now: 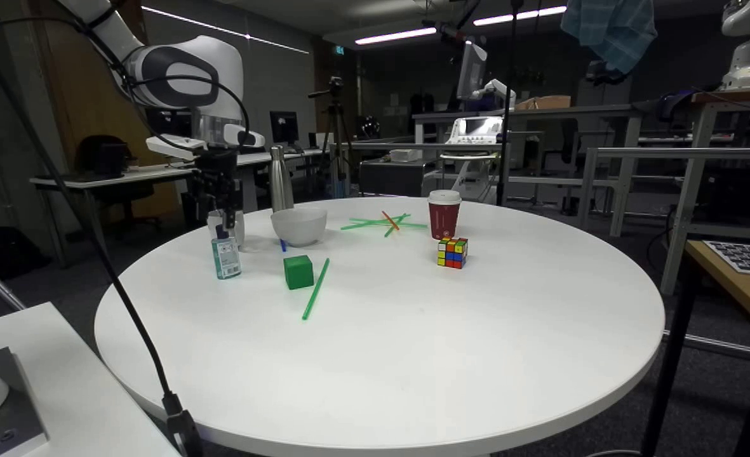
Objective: Put the bottle in the bowl
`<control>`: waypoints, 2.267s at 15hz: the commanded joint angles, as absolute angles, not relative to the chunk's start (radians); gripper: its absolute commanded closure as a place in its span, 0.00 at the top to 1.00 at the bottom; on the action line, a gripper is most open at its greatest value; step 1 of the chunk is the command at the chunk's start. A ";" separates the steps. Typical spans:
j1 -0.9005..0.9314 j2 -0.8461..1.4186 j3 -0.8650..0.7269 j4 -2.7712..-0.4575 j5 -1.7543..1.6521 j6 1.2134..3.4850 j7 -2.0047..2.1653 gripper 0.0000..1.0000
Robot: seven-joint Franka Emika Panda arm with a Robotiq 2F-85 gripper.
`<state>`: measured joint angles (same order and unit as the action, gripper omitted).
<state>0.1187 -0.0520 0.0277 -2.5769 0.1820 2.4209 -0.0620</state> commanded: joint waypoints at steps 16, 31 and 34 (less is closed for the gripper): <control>0.095 0.082 0.064 -2.498 0.286 2.459 -0.236 1.00; 0.088 0.100 0.066 -2.494 0.275 2.453 -0.241 0.74; 0.088 0.102 0.068 -2.494 0.276 2.453 -0.244 0.52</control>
<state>0.1138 0.0839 0.0482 -2.5226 0.2608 2.4703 -0.2138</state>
